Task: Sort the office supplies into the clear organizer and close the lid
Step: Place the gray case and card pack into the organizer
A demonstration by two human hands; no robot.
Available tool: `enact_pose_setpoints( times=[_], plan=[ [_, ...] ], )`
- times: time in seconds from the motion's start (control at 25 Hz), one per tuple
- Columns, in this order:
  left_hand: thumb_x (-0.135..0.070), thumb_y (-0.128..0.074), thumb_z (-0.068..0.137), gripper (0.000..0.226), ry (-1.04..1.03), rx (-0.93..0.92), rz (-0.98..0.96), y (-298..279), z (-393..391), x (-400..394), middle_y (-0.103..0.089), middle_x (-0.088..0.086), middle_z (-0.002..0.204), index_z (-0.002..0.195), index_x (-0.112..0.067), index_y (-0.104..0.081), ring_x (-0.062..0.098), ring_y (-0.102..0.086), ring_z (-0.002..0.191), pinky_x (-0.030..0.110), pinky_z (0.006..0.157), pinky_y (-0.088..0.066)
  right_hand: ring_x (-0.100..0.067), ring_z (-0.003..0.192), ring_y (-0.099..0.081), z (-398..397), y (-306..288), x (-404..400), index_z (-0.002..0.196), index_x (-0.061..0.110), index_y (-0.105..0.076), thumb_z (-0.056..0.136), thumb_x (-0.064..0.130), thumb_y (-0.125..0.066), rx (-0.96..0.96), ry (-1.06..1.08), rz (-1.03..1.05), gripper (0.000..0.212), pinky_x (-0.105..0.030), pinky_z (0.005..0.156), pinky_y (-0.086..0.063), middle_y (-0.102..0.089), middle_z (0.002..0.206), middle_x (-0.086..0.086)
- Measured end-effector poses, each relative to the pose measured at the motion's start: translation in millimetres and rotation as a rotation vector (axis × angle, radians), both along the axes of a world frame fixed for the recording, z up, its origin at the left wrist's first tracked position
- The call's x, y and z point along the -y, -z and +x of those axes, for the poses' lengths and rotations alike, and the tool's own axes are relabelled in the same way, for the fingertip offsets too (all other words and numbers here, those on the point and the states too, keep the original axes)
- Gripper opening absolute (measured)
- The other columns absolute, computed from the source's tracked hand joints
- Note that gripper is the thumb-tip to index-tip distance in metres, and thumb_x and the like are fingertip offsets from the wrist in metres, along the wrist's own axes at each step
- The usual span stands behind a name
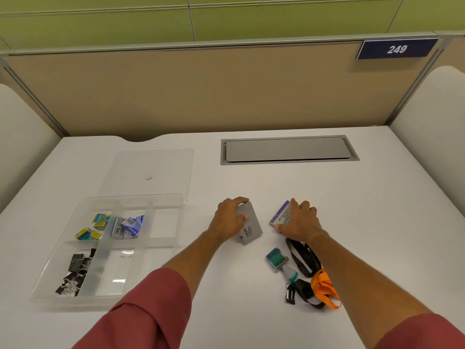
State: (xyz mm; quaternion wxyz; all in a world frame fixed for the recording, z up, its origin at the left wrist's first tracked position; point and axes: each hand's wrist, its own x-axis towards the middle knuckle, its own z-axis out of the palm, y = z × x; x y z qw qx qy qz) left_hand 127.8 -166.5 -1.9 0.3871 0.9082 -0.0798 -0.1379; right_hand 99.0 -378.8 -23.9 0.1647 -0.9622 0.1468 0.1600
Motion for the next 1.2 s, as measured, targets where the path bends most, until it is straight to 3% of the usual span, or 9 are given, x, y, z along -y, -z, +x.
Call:
enact_pose_setpoints(
  times=[0.12, 0.24, 0.36, 0.48, 0.76, 1.0, 1.2],
  plan=[
    [-0.013, -0.065, 0.086, 0.046, -0.030, 0.007, -0.015, -3, -3, -4, -0.055, 0.010, 0.116, 0.130, -0.018, -0.055, 0.024, -0.056, 0.103, 0.031, 0.085, -0.048, -0.033, 0.123, -0.033, -2, -4, -2, 0.142, 0.014, -0.022, 0.070, 0.055, -0.075, 0.018, 0.024, 0.005, 0.099, -0.042, 0.100, -0.042, -0.031, 0.131, -0.015],
    [-0.010, -0.065, 0.084, 0.044, -0.059, 0.014, -0.033, -8, -6, -8, -0.056, 0.009, 0.116, 0.126, -0.016, -0.056, 0.022, -0.056, 0.099, 0.029, 0.081, -0.047, -0.030, 0.118, -0.036, -3, -9, -6, 0.134, 0.015, -0.034, 0.072, 0.040, -0.080, 0.142, 0.036, 0.038, 0.080, -0.039, 0.098, -0.046, -0.034, 0.125, -0.012],
    [-0.006, -0.064, 0.083, 0.043, -0.086, 0.026, -0.056, -17, -9, -16, -0.058, 0.010, 0.115, 0.125, -0.013, -0.056, 0.024, -0.058, 0.099, 0.033, 0.082, -0.051, -0.026, 0.110, -0.044, -3, -18, -14, 0.128, 0.019, -0.043, 0.084, 0.017, -0.070, 0.250, 0.103, 0.152, 0.051, -0.038, 0.088, -0.054, -0.042, 0.118, -0.010],
    [-0.001, -0.062, 0.082, 0.041, -0.106, 0.046, -0.081, -25, -12, -29, -0.061, 0.009, 0.109, 0.122, -0.011, -0.057, 0.022, -0.060, 0.092, 0.028, 0.074, -0.050, -0.025, 0.093, -0.061, -5, -29, -21, 0.119, 0.018, -0.050, 0.090, 0.008, -0.057, 0.287, 0.182, 0.307, 0.031, -0.037, 0.078, -0.059, -0.060, 0.106, -0.010],
    [-0.002, -0.066, 0.079, 0.036, -0.200, 0.094, -0.167, -45, -16, -63, -0.058, 0.002, 0.086, 0.108, -0.015, -0.050, 0.017, -0.060, 0.075, 0.021, 0.057, -0.047, -0.023, 0.082, -0.065, -13, -57, -42, 0.097, 0.017, -0.062, 0.088, 0.010, -0.060, 0.441, 0.256, 0.422, 0.012, -0.030, 0.075, -0.056, -0.069, 0.096, -0.007],
    [-0.004, -0.071, 0.079, 0.020, -0.202, 0.147, -0.181, -53, -17, -96, -0.064, 0.002, 0.079, 0.094, -0.011, -0.059, 0.011, -0.061, 0.065, 0.011, 0.054, -0.048, -0.021, 0.078, -0.062, -15, -70, -83, 0.100, 0.015, -0.067, 0.091, 0.016, -0.061, 0.527, 0.241, 0.426, 0.011, -0.035, 0.081, -0.057, -0.071, 0.098, -0.009],
    [-0.003, -0.070, 0.080, 0.017, -0.246, 0.193, -0.189, -58, -12, -138, -0.062, -0.002, 0.073, 0.093, -0.014, -0.066, 0.011, -0.061, 0.064, 0.005, 0.051, -0.044, -0.019, 0.078, -0.063, -13, -75, -122, 0.100, 0.015, -0.069, 0.091, 0.014, -0.061, 0.560, 0.239, 0.455, 0.013, -0.021, 0.073, -0.050, -0.073, 0.096, -0.007]
  ],
)
